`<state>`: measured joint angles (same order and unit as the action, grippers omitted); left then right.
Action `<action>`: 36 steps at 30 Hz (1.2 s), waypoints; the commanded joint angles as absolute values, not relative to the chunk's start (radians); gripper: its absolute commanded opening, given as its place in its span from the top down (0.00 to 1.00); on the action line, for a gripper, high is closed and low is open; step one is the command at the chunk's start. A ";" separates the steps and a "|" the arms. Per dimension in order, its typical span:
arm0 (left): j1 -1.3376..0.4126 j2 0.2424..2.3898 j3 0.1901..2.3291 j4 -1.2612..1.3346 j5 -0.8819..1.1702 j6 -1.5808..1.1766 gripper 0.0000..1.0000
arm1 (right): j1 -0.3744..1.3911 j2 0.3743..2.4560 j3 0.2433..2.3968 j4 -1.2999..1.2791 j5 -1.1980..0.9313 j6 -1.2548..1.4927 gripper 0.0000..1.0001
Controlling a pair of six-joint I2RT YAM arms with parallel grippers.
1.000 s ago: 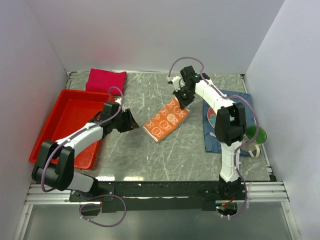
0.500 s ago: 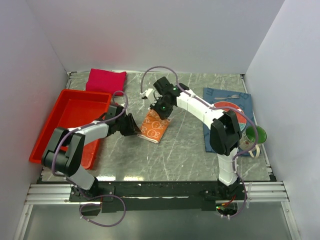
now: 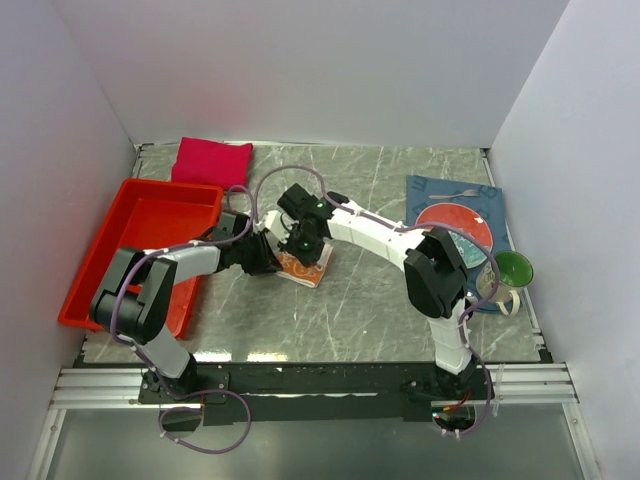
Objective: Fold and stack the mixed laundry pile
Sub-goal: Fold the T-shirt at the center of the board, then pick up the T-shirt from the center of the board.
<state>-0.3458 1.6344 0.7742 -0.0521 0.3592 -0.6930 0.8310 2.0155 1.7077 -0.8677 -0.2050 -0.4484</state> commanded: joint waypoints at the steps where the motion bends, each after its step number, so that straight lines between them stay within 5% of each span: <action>1: -0.351 1.649 0.792 -0.018 0.377 -0.687 0.67 | 0.865 2.040 1.666 -0.815 -0.204 -0.505 1.00; 7: -0.348 1.632 0.792 -0.040 0.371 -0.686 0.66 | 0.865 2.059 1.628 -0.758 -0.176 -0.525 1.00; 10: -0.331 1.589 0.781 -0.081 0.333 -0.698 0.64 | 0.868 2.066 1.621 -0.743 -0.222 -0.515 0.85; 18: -0.253 1.295 0.739 -0.251 0.199 -0.758 0.36 | 0.818 2.066 1.716 -0.913 -0.581 -0.577 0.51; 22: -0.252 1.223 0.721 -0.242 0.268 -0.836 0.27 | 0.721 2.052 1.810 -0.998 -0.766 -0.594 0.50; 27: -0.253 1.204 0.615 -0.017 0.408 -1.024 0.22 | 0.588 2.089 1.937 -0.984 -0.855 -0.517 0.57; 32: -0.274 1.268 0.633 0.093 0.434 -1.069 0.24 | 0.529 2.235 2.006 -0.991 -0.859 -0.397 0.96; 36: -0.302 1.364 0.731 0.058 0.416 -0.984 0.31 | 0.529 2.321 2.010 -1.009 -0.835 -0.318 1.00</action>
<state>-0.2756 1.2930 0.6186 -0.0059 0.3954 -1.0126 0.5018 2.2200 2.0098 -0.9611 -0.8207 -0.4232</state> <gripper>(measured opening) 0.711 0.009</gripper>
